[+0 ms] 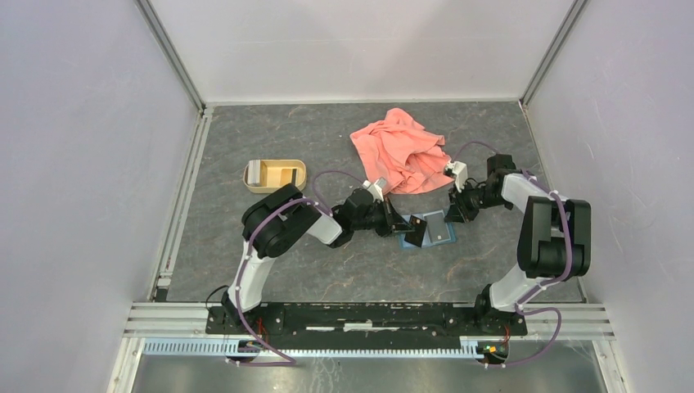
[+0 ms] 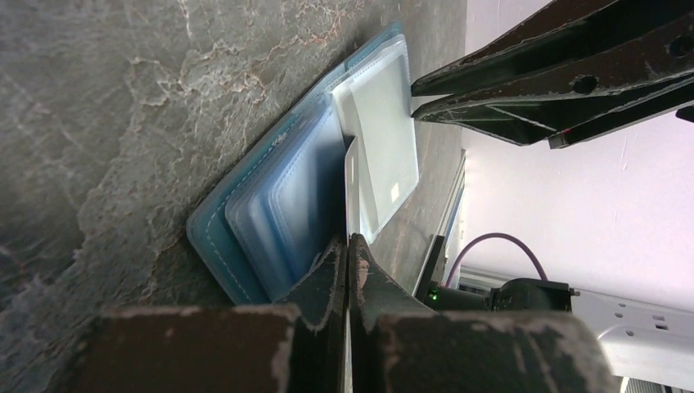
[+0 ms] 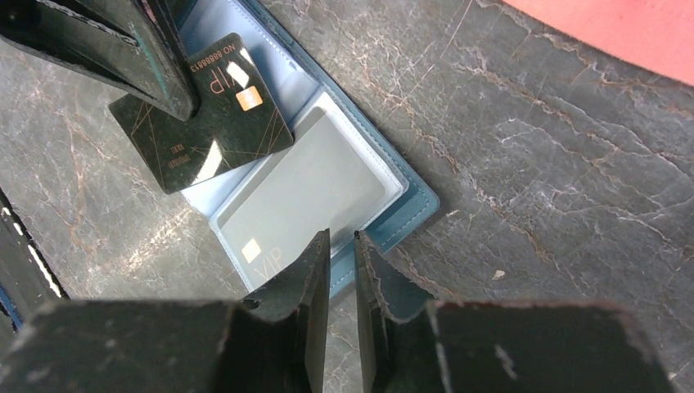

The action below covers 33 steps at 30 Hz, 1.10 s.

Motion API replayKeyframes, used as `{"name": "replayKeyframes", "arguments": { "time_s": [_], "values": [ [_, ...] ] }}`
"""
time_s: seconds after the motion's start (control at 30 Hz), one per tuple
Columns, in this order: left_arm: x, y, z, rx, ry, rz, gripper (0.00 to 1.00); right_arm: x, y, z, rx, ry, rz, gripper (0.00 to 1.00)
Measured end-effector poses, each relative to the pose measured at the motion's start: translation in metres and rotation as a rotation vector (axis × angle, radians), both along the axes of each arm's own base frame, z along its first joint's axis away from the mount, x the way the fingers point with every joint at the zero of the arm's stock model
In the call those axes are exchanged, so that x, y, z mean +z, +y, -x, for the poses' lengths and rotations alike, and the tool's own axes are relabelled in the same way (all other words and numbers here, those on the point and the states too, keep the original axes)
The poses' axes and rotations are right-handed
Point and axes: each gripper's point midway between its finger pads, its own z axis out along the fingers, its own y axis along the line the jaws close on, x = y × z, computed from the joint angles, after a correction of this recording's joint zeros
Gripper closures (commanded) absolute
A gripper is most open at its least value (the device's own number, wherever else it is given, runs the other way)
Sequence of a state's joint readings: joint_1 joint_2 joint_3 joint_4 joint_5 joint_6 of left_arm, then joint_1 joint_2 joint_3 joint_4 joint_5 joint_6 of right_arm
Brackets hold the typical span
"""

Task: Put the credit cards into the card holder
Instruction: Insert the credit card into the card holder.

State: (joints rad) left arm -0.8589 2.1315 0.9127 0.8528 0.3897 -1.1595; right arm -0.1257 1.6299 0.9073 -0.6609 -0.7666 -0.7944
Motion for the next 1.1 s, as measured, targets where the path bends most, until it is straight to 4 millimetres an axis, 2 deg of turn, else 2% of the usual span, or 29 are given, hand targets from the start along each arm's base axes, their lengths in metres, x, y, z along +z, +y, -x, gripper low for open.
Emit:
{"name": "replayKeyframes", "arguments": {
  "time_s": [0.67, 1.1],
  "values": [
    [-0.003, -0.007, -0.014, 0.044, 0.006, -0.031, 0.98, -0.008, 0.000, 0.003, 0.028, 0.025, 0.052, 0.78],
    [-0.001, -0.019, -0.011, 0.125, 0.029, -0.015, 0.98, -0.007, 0.005, 0.004, 0.043, 0.024, 0.040, 0.78]
  ]
}}
